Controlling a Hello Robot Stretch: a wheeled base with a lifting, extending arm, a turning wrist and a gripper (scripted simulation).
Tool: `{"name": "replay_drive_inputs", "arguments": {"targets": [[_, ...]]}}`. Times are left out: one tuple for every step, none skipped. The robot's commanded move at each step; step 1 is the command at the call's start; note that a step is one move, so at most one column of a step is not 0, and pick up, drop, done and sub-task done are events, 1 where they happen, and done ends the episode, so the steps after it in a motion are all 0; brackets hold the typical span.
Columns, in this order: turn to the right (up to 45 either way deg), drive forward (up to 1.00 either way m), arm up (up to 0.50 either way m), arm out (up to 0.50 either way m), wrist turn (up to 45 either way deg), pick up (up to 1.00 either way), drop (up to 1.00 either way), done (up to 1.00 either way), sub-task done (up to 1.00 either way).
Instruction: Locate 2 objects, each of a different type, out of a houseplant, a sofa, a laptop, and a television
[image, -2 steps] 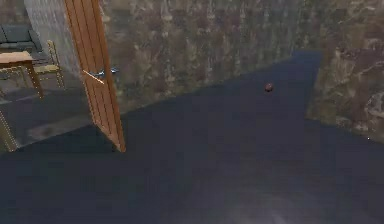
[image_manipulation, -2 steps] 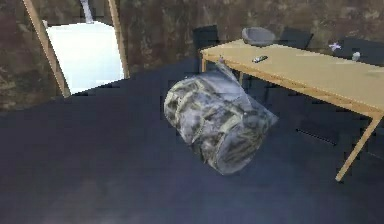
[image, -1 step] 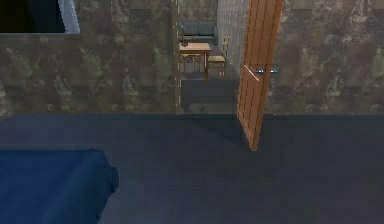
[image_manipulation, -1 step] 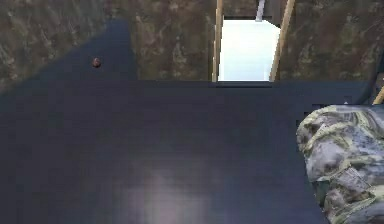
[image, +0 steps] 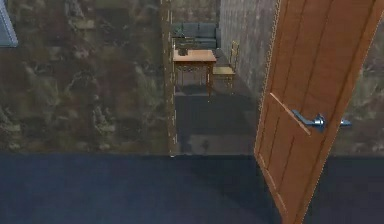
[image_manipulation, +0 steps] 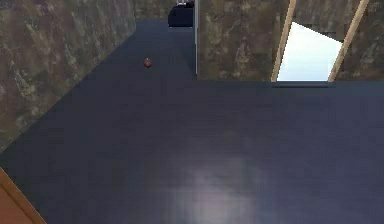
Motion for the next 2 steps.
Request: {"name": "replay_drive_inputs", "arguments": {"targets": [[-6.0, 0.00, 0.00, 0.00, 0.0, 0.00, 0.00, 0.00, 0.00], [0.0, 0.35, 0.00, 0.00, 0.0, 0.00, 0.00, 0.00, 0.00]]}}
